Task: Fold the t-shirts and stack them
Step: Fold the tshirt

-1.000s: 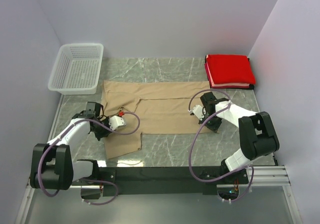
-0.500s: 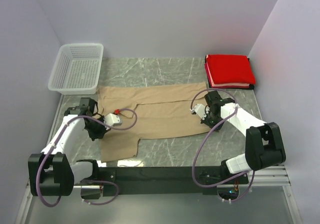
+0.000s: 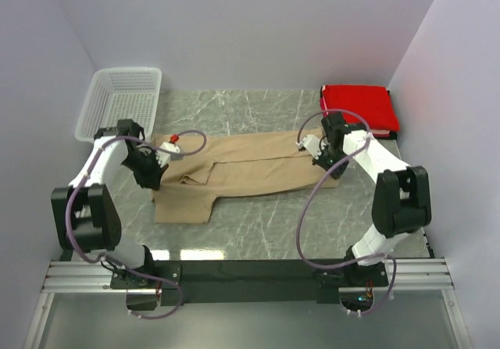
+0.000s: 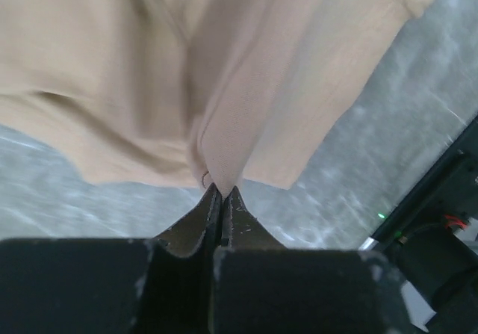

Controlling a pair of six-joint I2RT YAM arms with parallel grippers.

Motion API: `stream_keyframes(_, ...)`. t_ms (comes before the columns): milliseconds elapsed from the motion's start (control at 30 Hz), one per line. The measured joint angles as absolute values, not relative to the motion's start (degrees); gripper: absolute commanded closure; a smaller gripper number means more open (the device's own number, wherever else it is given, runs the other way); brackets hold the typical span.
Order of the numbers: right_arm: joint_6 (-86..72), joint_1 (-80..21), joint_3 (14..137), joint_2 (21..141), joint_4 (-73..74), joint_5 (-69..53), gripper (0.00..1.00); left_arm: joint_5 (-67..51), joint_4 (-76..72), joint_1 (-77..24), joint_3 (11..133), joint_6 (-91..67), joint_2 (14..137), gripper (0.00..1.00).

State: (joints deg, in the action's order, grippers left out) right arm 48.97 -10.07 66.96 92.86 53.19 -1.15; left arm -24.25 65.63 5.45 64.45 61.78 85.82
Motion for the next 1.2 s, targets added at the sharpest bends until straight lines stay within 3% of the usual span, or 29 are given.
stream_keyframes(433,51.1,-9.2,92.0,116.0,57.1,-0.8,1.0,-24.7,64.0,5.8,83.2,56.3,105.0,0.95)
stream_keyframes(533,51.0,-9.2,96.4,120.7,57.7,0.0,0.99,-24.2,62.3,5.8,86.1,53.9,109.3,0.85)
stream_keyframes(567,50.9,-9.2,97.6,122.2,58.0,0.4,0.96,-24.1,61.8,5.8,86.7,53.3,110.3,0.81)
stream_keyframes(600,50.8,-9.2,98.4,123.2,57.9,1.0,0.87,-24.0,61.1,5.8,87.4,52.6,111.2,0.63)
stream_keyframes(700,50.5,-9.2,98.7,124.2,58.2,2.2,0.75,-23.5,59.7,5.9,87.9,51.1,112.4,0.53)
stream_keyframes(767,50.2,-9.1,98.5,124.2,58.2,3.1,0.65,-23.6,59.4,6.0,88.0,50.7,112.3,0.5)
stream_keyframes(867,50.0,-9.1,97.3,123.8,57.8,4.2,0.59,-23.8,59.1,6.2,87.9,50.7,111.6,0.49)
stream_keyframes(933,49.1,-9.1,95.7,123.1,57.6,4.8,0.46,-24.0,58.2,6.3,86.2,50.7,109.7,0.47)
stream_keyframes(1200,41.8,-8.2,92.5,119.0,58.8,3.6,0.47,-24.6,56.6,6.5,74.5,50.5,95.4,0.46)
